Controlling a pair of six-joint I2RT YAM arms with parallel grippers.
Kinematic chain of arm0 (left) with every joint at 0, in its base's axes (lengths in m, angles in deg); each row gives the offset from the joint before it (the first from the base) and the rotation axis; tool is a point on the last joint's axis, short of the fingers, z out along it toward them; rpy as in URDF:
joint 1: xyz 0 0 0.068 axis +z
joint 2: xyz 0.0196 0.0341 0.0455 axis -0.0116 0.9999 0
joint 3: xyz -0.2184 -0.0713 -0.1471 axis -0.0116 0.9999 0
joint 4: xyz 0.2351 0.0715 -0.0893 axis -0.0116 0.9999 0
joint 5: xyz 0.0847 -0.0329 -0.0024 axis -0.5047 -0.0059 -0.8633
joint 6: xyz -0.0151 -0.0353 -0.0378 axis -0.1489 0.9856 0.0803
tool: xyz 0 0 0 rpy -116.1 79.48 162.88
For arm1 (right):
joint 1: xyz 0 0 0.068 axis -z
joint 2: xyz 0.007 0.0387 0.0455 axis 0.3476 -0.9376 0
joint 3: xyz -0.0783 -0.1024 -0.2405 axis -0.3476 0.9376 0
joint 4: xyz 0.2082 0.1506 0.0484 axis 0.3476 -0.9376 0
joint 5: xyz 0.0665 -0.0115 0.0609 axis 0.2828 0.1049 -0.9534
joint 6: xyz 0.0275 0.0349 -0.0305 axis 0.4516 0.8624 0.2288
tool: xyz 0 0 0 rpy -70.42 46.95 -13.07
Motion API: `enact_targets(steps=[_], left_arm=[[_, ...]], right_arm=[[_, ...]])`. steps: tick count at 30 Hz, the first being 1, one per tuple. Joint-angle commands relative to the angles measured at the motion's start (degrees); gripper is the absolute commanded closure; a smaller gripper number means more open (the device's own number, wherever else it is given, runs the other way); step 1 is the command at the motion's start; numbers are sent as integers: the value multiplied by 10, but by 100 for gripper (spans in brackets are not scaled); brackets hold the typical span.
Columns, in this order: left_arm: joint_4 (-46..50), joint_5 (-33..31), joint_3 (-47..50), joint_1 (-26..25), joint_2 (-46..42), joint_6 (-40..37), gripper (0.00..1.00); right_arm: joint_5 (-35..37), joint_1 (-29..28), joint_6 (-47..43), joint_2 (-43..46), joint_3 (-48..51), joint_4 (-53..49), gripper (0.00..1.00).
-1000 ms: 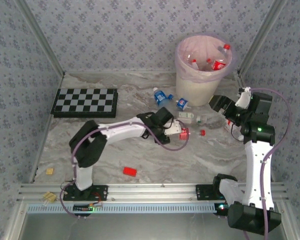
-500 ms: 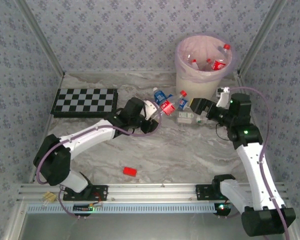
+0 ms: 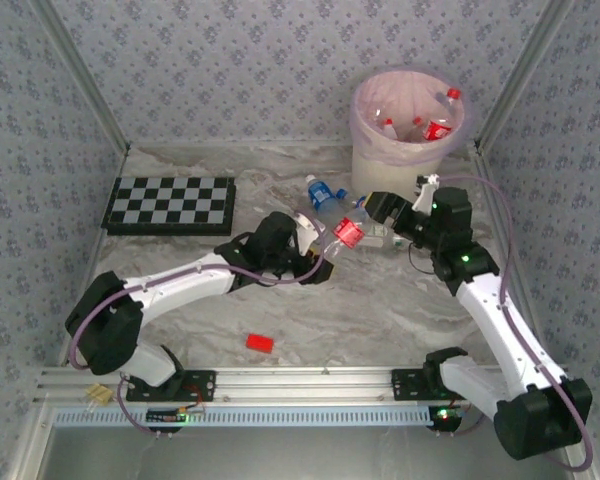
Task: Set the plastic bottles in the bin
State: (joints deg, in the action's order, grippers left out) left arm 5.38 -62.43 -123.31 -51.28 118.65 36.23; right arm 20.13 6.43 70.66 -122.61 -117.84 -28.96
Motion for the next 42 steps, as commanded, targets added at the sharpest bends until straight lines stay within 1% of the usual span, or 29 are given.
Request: enact_targets(steps=[1,4,9,10,13,15,17,18,21,23,24,25,26,27,30,34,37,39,42], left_arm=[[-16,15,-16,-8,-14,-10,57],[-24,15,-12,-12,-18,-8,57],[-45,13,-3,-13,-27,-2,57],[-46,13,-2,-12,-27,-1,57],[-41,14,-4,-13,-27,-2,57],[-38,12,-6,-13,-26,-5,56],[-37,12,-6,-13,-26,-6,55],[-38,12,-4,-13,-27,-7,54],[-37,7,0,-14,-30,-9,42],[-33,-6,2,-13,-35,-15,37],[-32,-16,3,-13,-39,-15,31],[-33,-25,5,-14,-45,-15,23],[-35,-33,9,-14,-51,-14,8],[-39,-43,15,-13,-59,-11,0],[-40,-65,36,-13,-77,-4,0],[-39,-77,66,-14,-97,0,0],[-38,-85,78,-13,-108,0,0],[-33,-89,81,-13,-114,0,0],[-27,-99,86,-13,-123,0,0]], right_arm=[[15,-15,22,-10,6,61,22],[16,-20,24,-17,3,54,33],[21,-21,23,-20,12,41,39],[20,-21,23,-20,13,38,43],[20,-21,19,-16,11,30,58],[26,-21,11,-12,6,19,65],[33,-20,5,-6,5,12,70],[37,-20,3,-4,4,10,72],[46,-18,-6,0,-5,-3,77],[54,-18,-17,-4,-21,-18,80],[57,-16,-27,-6,-32,-28,81],[61,-14,-40,-8,-46,-42,82],[68,-12,-45,-8,-59,-52,83],[78,-9,-75,-8,-78,-65,83],[118,8,-131,-10,-156,-107,86],[186,37,-212,-42,-311,-168,91],[220,75,-227,-71,-384,-153,97],[239,110,-222,-96,-427,-126,98],[293,129,-243,-139,-478,-82,99]])
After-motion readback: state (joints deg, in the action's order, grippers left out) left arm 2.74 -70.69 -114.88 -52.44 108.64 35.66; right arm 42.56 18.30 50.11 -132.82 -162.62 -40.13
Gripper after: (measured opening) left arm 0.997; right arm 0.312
